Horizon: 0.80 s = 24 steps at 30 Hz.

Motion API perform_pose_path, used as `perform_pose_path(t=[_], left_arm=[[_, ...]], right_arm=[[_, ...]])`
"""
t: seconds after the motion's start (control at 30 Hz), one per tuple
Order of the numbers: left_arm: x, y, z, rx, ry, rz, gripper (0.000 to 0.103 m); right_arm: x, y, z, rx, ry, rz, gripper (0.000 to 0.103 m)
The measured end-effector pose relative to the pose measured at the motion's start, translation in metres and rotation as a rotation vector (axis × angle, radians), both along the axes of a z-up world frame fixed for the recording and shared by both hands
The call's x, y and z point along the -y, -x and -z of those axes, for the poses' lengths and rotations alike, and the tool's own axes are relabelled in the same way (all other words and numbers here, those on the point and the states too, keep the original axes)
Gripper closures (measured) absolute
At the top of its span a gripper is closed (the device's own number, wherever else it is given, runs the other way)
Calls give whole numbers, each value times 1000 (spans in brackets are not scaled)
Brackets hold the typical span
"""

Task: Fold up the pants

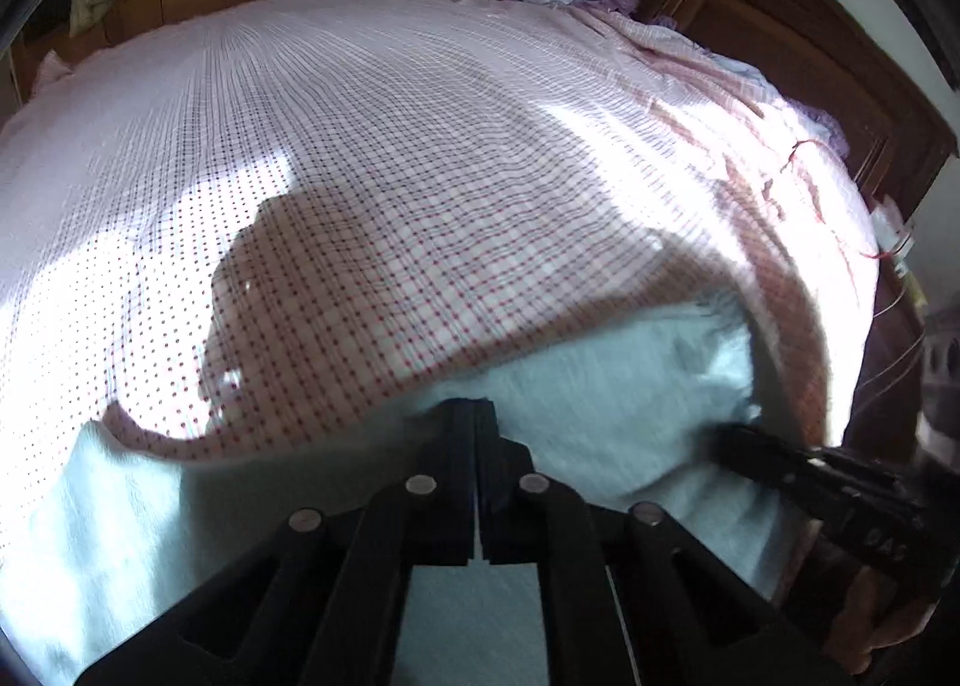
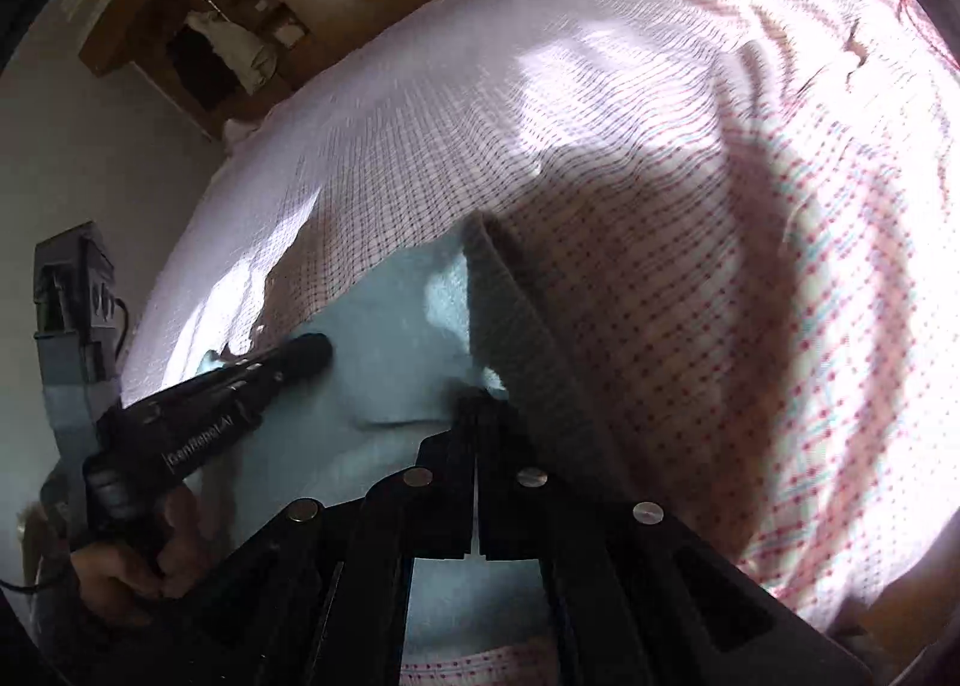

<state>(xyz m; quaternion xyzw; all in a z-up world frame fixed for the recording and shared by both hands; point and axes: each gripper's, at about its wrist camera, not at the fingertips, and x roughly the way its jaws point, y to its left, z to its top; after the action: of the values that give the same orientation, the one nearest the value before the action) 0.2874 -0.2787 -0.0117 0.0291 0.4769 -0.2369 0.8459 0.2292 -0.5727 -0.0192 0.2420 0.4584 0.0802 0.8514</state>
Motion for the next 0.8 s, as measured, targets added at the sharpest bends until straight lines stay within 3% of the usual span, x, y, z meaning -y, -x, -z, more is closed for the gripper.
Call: perform_pose_path(t=[0.07, 0.13, 0.17, 0.27, 0.33, 0.4, 0.47, 0.5, 0.57, 0.63, 0.8], left_arm=[[0, 9, -7, 22, 54, 23, 102], [10, 6, 5, 61, -60, 16, 102], [14, 3, 14, 35, -62, 18, 102], [4, 0, 8, 22, -23, 7, 102], [-1, 9, -5, 42, -11, 25, 95], [-10, 24, -20, 68, -26, 46, 77], [-12, 31, -31, 79, -22, 54, 39], [-19, 38, -37, 87, -13, 58, 33], [-30, 50, -49, 87, -11, 54, 31], [-54, 64, -57, 97, -7, 27, 31], [-139, 97, -75, 137, 18, -114, 23]], right_arm=[[-6, 4, -5, 17, 0, -18, 103], [-11, 4, -5, 18, 103, 16, 103], [-9, 7, -3, 11, 118, 31, 103], [-16, 8, -9, 13, 143, 49, 103], [-22, 16, -15, 32, 173, 29, 103], [-30, 25, -19, 42, 184, 2, 103], [-39, 31, -25, 56, 197, -30, 103], [-47, 33, -29, 65, 206, -44, 103], [-60, 43, -38, 84, 225, -86, 103], [-81, 47, -45, 102, 229, -133, 94], [-143, 61, -64, 165, 236, -287, 85]])
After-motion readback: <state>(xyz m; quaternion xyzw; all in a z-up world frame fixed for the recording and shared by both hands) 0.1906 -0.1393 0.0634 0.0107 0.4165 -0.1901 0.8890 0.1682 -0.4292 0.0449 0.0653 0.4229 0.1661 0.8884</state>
